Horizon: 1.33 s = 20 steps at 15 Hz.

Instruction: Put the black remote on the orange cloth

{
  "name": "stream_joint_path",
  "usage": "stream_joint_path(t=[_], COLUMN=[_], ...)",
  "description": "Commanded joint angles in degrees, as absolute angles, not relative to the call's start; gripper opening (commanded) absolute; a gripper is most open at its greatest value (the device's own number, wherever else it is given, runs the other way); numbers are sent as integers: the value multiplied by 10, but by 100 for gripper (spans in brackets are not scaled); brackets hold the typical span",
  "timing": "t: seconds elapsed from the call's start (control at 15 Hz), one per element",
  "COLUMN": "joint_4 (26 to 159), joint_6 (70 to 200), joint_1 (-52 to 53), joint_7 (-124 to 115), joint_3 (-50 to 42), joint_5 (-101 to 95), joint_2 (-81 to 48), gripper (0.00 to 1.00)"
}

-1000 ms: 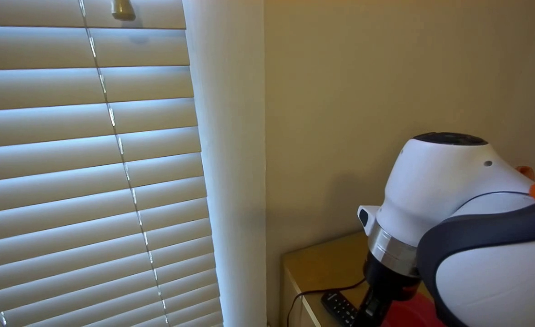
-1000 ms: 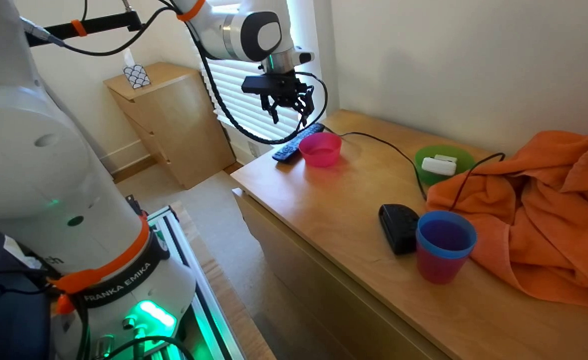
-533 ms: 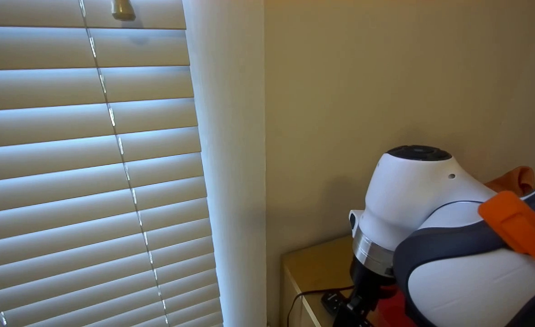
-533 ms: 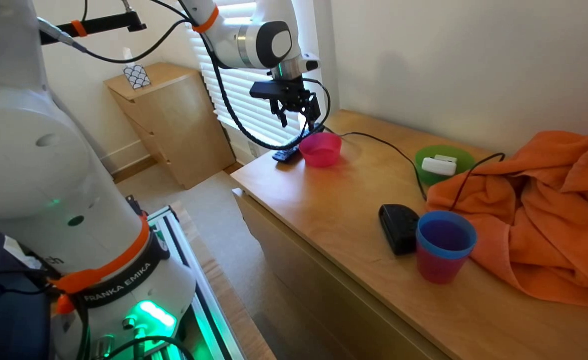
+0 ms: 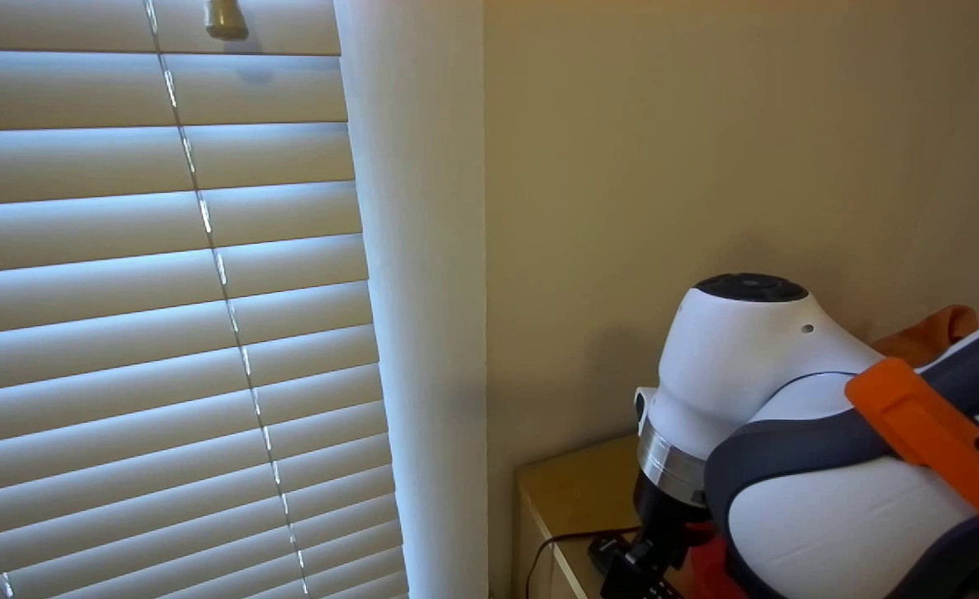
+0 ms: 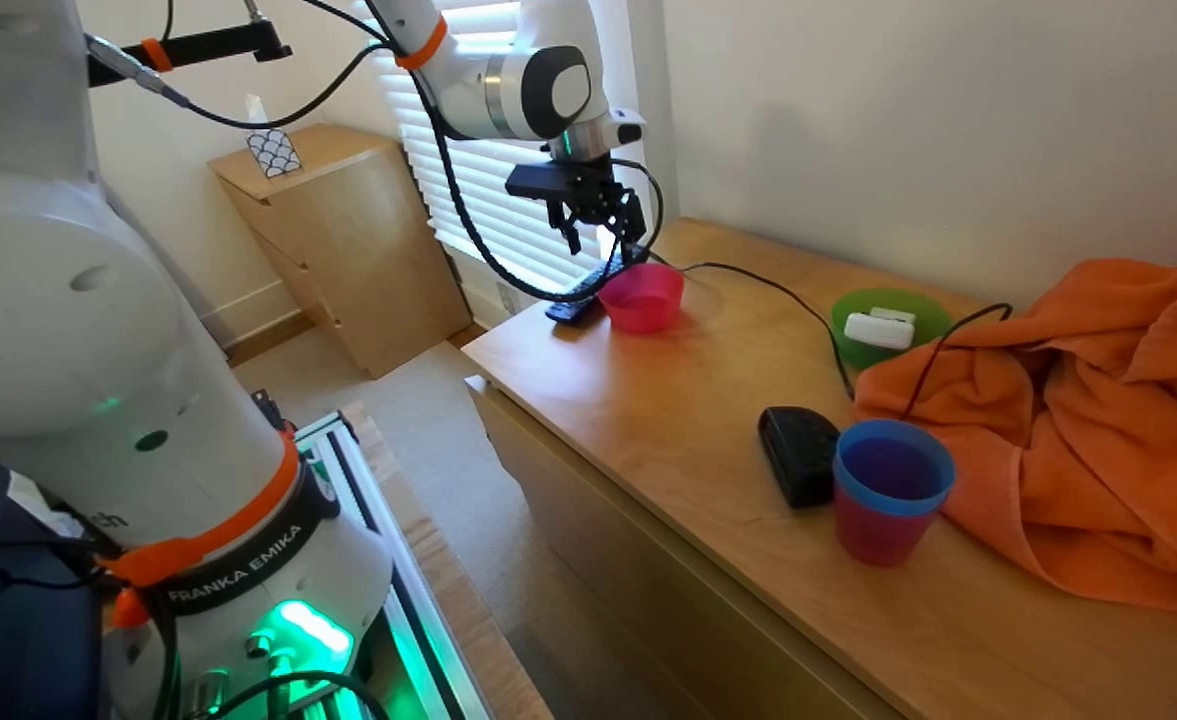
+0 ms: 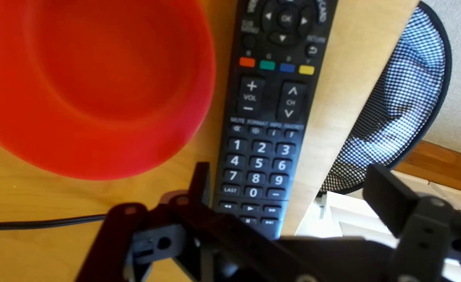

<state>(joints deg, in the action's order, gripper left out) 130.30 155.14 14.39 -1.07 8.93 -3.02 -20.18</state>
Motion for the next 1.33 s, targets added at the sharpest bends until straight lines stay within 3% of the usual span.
stream_joint_path(t=[0.0,1.0,1.07,1.13,1.2,1.27], joint_4=[1303,1296,1296,1296,1295,1293], joint_6=[1550,1553,1554,1554,1553,1551], joint_1=[140,186,193,201,206,212], joint_7=[-12,-124,-132,-143,-151,-161], joint_3=[93,48,44,39,36,31], joint_5=[-33,-90,-100,-112,-122,-131], joint_2=[-202,-219,-220,-222,-224,-227], gripper=[100,99,91,74,70,60])
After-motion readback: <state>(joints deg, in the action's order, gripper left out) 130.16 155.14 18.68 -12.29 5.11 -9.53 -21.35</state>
